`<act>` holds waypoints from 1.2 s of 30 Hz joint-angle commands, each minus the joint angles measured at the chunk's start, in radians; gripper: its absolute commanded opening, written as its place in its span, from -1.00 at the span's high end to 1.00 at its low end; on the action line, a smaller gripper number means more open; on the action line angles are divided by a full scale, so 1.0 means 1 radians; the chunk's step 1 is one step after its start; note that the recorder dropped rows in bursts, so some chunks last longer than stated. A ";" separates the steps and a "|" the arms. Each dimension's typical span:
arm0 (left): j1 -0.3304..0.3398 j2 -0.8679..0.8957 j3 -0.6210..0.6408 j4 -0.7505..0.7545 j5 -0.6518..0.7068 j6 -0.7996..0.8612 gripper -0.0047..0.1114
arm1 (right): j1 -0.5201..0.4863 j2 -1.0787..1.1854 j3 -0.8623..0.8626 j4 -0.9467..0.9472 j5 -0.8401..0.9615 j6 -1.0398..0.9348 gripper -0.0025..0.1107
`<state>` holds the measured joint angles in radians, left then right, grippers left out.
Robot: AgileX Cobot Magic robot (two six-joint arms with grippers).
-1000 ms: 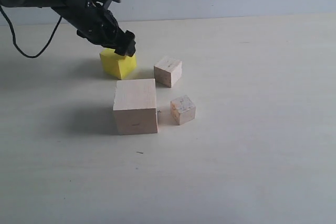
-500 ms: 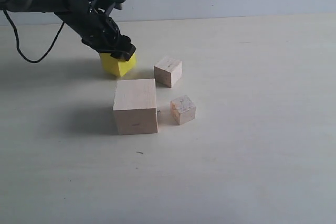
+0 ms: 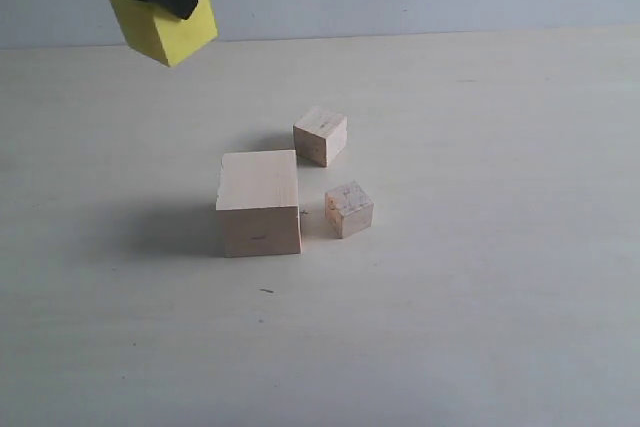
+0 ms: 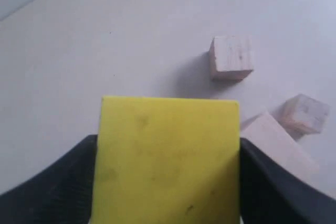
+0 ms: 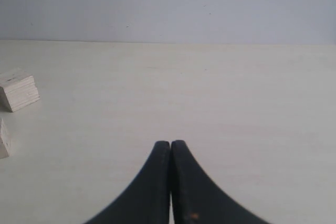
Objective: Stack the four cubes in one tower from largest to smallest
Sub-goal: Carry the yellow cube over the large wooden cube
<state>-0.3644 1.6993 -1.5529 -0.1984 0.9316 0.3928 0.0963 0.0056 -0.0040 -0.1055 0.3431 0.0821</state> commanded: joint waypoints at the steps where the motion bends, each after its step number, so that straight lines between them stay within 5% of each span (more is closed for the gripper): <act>1: -0.030 -0.139 0.184 -0.097 -0.022 0.088 0.92 | 0.000 -0.006 0.004 -0.004 -0.006 0.000 0.96; 5: -0.074 -0.226 0.287 -0.106 -0.032 0.164 0.92 | 0.000 -0.006 0.004 -0.004 -0.006 0.000 0.96; 13: -0.105 -0.267 0.287 -0.293 0.111 0.495 0.92 | 0.000 -0.006 0.004 -0.004 -0.006 0.000 0.96; 21: -0.105 -0.256 0.287 -0.302 0.091 0.752 0.92 | 0.000 -0.006 0.004 -0.004 -0.006 0.000 0.96; 36: -0.105 -0.029 0.218 -0.357 0.083 0.892 0.92 | 0.000 -0.006 0.004 -0.004 -0.006 0.000 0.96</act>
<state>-0.4681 1.6442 -1.3144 -0.5315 1.0121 1.2625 0.0963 0.0056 -0.0040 -0.1055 0.3431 0.0821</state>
